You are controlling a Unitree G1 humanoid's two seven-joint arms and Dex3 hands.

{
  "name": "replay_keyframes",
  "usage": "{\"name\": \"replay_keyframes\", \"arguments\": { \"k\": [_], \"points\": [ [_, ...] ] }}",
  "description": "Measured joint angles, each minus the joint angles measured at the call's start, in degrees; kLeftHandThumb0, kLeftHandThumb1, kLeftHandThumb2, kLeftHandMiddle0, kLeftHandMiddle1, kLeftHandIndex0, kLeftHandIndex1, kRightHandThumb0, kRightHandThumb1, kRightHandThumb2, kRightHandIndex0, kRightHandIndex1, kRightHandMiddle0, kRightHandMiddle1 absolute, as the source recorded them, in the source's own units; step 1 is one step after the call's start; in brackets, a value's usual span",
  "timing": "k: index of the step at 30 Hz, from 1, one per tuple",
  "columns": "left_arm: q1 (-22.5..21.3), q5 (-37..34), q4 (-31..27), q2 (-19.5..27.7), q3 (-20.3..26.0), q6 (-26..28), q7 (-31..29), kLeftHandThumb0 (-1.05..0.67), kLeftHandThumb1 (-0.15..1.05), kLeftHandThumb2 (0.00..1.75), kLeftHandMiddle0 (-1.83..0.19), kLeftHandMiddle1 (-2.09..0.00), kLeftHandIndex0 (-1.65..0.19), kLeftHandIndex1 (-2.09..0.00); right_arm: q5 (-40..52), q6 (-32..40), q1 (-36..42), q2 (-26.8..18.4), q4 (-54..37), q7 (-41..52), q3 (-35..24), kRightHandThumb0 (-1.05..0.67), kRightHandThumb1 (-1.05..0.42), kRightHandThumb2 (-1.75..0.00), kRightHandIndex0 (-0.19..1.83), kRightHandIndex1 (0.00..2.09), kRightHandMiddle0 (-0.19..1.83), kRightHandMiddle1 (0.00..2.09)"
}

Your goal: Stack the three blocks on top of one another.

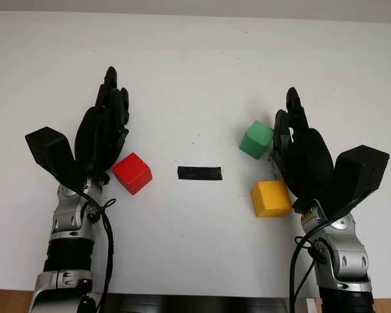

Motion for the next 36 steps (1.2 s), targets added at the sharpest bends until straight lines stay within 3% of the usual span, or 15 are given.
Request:
{"name": "replay_keyframes", "arguments": {
  "k": [13, 17, 21, 25, 27, 30, 36],
  "points": [
    [0.3, 0.5, -0.2, 0.0, -0.4, 0.2, 0.5, -0.77, 1.05, 0.63, 0.19, 0.0, 0.19, 0.0, -0.2, 0.0, -1.1, -0.5, 0.7, 0.7, -0.5, -0.66, -1.05, -0.72, -0.19, 0.0, -0.19, 0.0],
    [0.3, 0.6, 0.1, 1.3, -0.2, -0.5, -0.7, -0.76, 1.05, 0.56, 0.18, -0.02, 0.18, -0.01, -0.1, 0.3, -1.3, -1.4, -0.2, 0.8, -1.7, -0.66, -1.05, -0.68, -0.19, 0.0, -0.19, 0.0],
    [-1.2, 2.0, 1.6, 5.7, 0.4, -5.1, -2.7, -0.76, 1.05, 0.38, 0.07, -0.08, 0.05, -0.08, 0.0, 1.4, -2.4, -4.4, -1.9, 1.4, -3.9, -0.68, -1.05, -0.65, -0.19, 0.0, -0.19, 0.0],
    [-4.9, 6.5, 4.0, 11.7, 0.3, -10.2, -3.9, -0.68, 1.05, 0.18, -0.39, -0.27, -0.36, -0.3, 2.3, 6.0, -4.0, -6.6, -3.7, 2.4, -5.9, -0.7, -1.05, -0.62, -0.19, 0.0, -0.19, 0.0],
    [-6.7, 9.7, 5.8, 16.5, -0.9, -12.5, -7.5, -0.67, 1.04, 0.08, -0.45, -0.16, -0.49, -0.26, 4.6, 8.7, -5.5, -7.4, -4.1, 3.1, -7.5, -0.7, -1.05, -0.6, -0.19, 0.0, -0.19, 0.0],
    [-10.8, 13.7, 9.7, 24.9, -3.7, -15.6, -16.1, -0.72, 0.98, 0.05, -0.34, -0.06, -0.5, -0.15, 6.5, 11.0, -7.9, -9.1, -4.3, 3.8, -9.5, -0.68, -1.05, -0.62, -0.19, 0.0, -0.19, 0.0],
    [-15.2, 19.9, 12.7, 33.1, -8.0, -20.3, -22.8, -0.7, 0.82, 0.02, -0.18, -0.04, -0.48, -0.07, 6.6, 12.0, -8.2, -9.5, -4.6, 3.4, -9.3, -0.68, -1.05, -0.64, -0.19, 0.0, -0.19, 0.0]
  ]
}}
